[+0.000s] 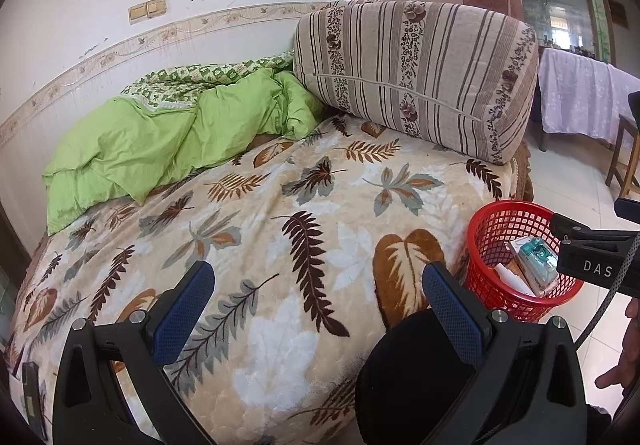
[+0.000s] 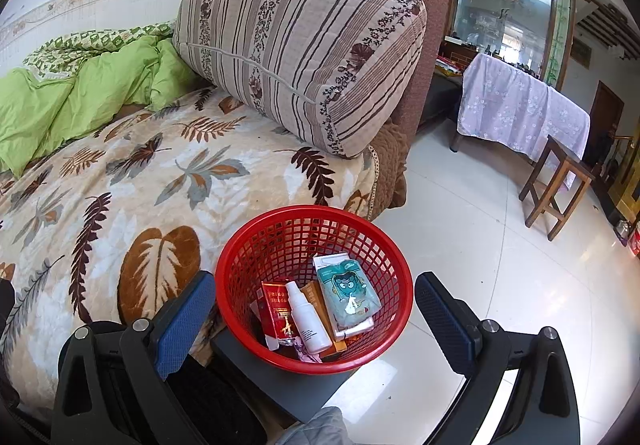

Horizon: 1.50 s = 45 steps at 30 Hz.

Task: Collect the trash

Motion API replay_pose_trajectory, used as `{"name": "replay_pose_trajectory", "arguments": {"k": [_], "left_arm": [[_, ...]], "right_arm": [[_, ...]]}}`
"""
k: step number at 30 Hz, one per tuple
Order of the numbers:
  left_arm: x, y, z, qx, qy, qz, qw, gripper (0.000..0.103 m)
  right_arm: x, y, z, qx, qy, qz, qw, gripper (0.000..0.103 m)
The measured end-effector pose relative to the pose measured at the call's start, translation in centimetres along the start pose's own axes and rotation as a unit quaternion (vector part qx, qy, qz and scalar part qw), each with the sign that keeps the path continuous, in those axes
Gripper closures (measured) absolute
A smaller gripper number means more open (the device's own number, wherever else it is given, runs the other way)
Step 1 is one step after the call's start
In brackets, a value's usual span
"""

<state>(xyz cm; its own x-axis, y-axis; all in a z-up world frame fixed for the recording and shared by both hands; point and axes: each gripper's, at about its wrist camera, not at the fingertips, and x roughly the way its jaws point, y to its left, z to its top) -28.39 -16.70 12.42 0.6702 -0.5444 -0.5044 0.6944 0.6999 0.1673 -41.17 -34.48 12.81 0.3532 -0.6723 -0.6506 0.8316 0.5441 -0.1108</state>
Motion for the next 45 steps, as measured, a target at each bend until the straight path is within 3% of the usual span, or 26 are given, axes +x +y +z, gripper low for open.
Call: {"name": "replay_pose_trajectory", "arguments": {"k": [45], "left_arm": [[0.13, 0.14, -0.24, -0.002, 0.002, -0.001, 1.0000, 0.000]], "right_arm": [[0.46, 0.02, -0.07, 0.000, 0.006, 0.007, 1.000, 0.003]]}}
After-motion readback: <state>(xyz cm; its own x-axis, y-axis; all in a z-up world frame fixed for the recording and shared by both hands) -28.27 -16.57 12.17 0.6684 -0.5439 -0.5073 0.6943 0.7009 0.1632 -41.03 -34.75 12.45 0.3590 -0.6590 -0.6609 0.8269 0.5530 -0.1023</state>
